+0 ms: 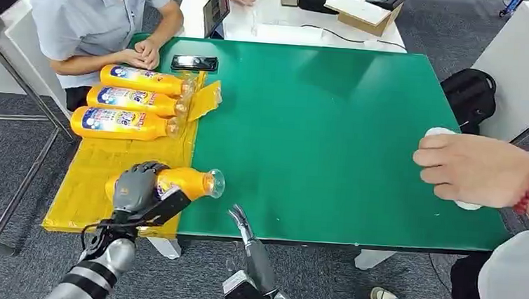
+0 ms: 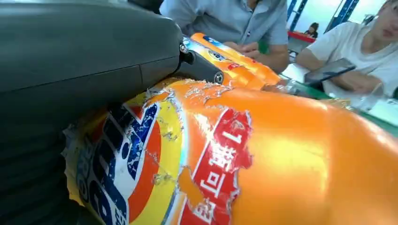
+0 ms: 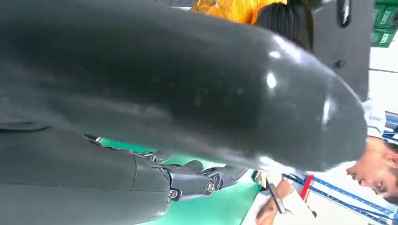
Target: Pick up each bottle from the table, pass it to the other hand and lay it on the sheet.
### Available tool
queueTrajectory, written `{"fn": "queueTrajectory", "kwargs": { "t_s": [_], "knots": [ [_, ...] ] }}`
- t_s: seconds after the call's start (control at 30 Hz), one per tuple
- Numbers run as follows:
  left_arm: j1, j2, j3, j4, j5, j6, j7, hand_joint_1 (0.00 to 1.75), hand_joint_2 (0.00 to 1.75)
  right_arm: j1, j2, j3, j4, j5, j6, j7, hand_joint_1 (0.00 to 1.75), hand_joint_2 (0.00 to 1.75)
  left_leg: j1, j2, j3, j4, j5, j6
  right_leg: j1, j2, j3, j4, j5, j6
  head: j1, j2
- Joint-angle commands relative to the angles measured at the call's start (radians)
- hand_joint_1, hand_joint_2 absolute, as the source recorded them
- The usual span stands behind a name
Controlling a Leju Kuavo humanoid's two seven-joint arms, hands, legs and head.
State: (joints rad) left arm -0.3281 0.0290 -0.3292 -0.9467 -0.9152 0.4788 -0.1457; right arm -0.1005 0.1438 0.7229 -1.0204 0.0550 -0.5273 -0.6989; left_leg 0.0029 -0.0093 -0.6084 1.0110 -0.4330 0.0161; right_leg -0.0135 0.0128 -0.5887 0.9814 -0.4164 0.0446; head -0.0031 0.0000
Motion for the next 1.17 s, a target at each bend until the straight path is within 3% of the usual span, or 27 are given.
{"fn": "queueTrajectory", "kwargs": {
  "t_s": [0.03,0.1,0.13,0.17,0.27,0.33,0.4,0.43,0.6,0.63,0.67,0.8,0.97,1.0,1.17],
  "knots": [
    [-0.221,-0.016,0.003,0.505,-0.064,0.005,0.094,1.73,1.75,0.01,0.031,-0.008,0.035,-0.015,0.02,0.001,0.0,0.0,0.001,0.0,0.004,-0.002,0.001,-0.001,0.001,-0.001,0.004,-0.001,0.0,-0.002,0.0,0.0],
    [-0.264,-0.029,-0.016,0.574,-0.1,-0.084,0.156,1.34,1.75,0.003,0.03,-0.013,0.04,-0.012,0.028,0.001,0.0,0.0,0.001,0.001,0.006,-0.002,0.0,-0.002,0.001,0.0,0.006,-0.001,0.0,-0.002,0.0,0.0],
    [-0.271,-0.034,-0.014,0.583,-0.099,-0.108,0.158,0.56,1.75,0.002,0.028,-0.013,0.039,-0.007,0.026,0.001,0.0,0.0,0.0,0.001,0.007,-0.001,0.0,-0.001,0.001,-0.001,0.006,0.0,0.0,-0.002,0.0,0.0],
    [-0.278,-0.045,-0.004,0.594,-0.087,-0.15,0.158,0.24,1.75,0.002,0.024,-0.017,0.037,-0.004,0.023,0.001,0.0,0.0,0.0,0.0,0.007,-0.001,0.0,-0.001,0.0,-0.001,0.006,0.0,0.0,-0.001,0.0,0.0],
    [-0.27,-0.055,0.02,0.582,-0.054,-0.175,0.118,0.02,1.75,0.004,0.022,-0.023,0.037,-0.002,0.02,0.001,0.0,0.0,0.0,0.002,0.011,-0.002,0.0,-0.001,0.0,0.001,0.01,0.0,0.0,-0.002,0.0,0.0],
    [-0.254,-0.068,0.071,0.561,0.017,-0.205,0.051,0.0,1.75,0.008,0.021,-0.028,0.038,-0.003,0.021,0.001,0.0,0.0,0.0,0.002,0.013,-0.002,0.0,-0.002,0.0,0.001,0.011,-0.001,0.0,-0.002,-0.001,0.0],
    [-0.216,-0.096,0.178,0.508,0.195,-0.34,-0.119,0.0,1.75,0.016,0.017,-0.026,0.03,0.001,0.028,0.001,0.0,0.0,0.0,0.003,0.014,-0.003,-0.001,-0.002,0.001,0.001,0.012,-0.002,0.0,-0.002,0.0,0.0],
    [-0.216,-0.096,0.178,0.508,0.195,-0.34,-0.119,0.0,1.75,0.016,0.017,-0.026,0.03,0.001,0.028,0.001,0.0,0.0,0.0,0.002,0.014,-0.003,-0.001,-0.002,0.0,0.001,0.012,-0.001,0.0,-0.002,0.0,0.0],
    [-0.093,-0.17,0.26,0.298,0.436,-0.466,-0.385,0.0,1.75,0.025,0.012,-0.021,0.02,0.0,0.017,0.001,0.0,0.0,-0.001,-0.003,0.015,-0.004,-0.001,-0.001,-0.001,-0.003,0.016,-0.003,-0.002,-0.001,0.0,0.0],
    [-0.093,-0.17,0.26,0.298,0.436,-0.466,-0.385,0.0,1.75,0.025,0.012,-0.021,0.02,0.0,0.017,0.001,0.0,0.0,-0.001,-0.004,0.015,-0.003,-0.001,-0.001,-0.001,-0.004,0.016,-0.001,-0.004,0.001,0.0,0.0],
    [-0.018,-0.19,0.257,0.144,0.542,-0.503,-0.378,0.0,1.75,0.026,0.008,-0.019,0.017,-0.003,0.012,0.001,0.0,0.0,-0.002,-0.005,0.013,-0.002,-0.001,-0.001,-0.001,-0.003,0.015,-0.001,-0.004,0.001,-0.001,0.0],
    [0.088,-0.222,0.246,-0.071,0.782,-0.575,-0.382,0.0,1.75,0.023,0.004,-0.006,0.019,0.003,-0.001,0.001,0.0,0.0,-0.001,-0.003,0.012,-0.002,-0.002,-0.001,-0.001,-0.002,0.015,-0.003,-0.004,0.0,0.0,0.0],
    [0.171,-0.229,0.231,-0.225,0.942,-0.545,-0.388,0.0,1.75,0.028,-0.006,0.021,-0.01,0.024,-0.084,0.001,0.0,0.0,-0.001,-0.003,0.007,-0.001,-0.003,-0.001,-0.001,-0.002,0.009,-0.001,-0.004,0.0,0.0,0.0],
    [0.192,-0.227,0.221,-0.264,0.998,-0.53,-0.391,0.0,1.75,0.029,-0.012,0.036,-0.03,0.03,-0.134,0.001,0.0,1.75,-0.001,-0.002,0.008,0.0,-0.004,-0.001,0.0,-0.002,0.01,-0.002,-0.005,-0.001,0.0,0.0],
    [0.344,-0.215,0.195,-0.452,1.106,-0.481,-0.399,0.0,1.75,0.112,0.014,-0.118,-0.156,0.188,-0.171,0.001,0.0,1.75,-0.001,0.0,0.004,-0.001,-0.004,-0.001,0.0,-0.001,0.005,-0.001,-0.005,0.0,0.0,0.0]
  ]
}}
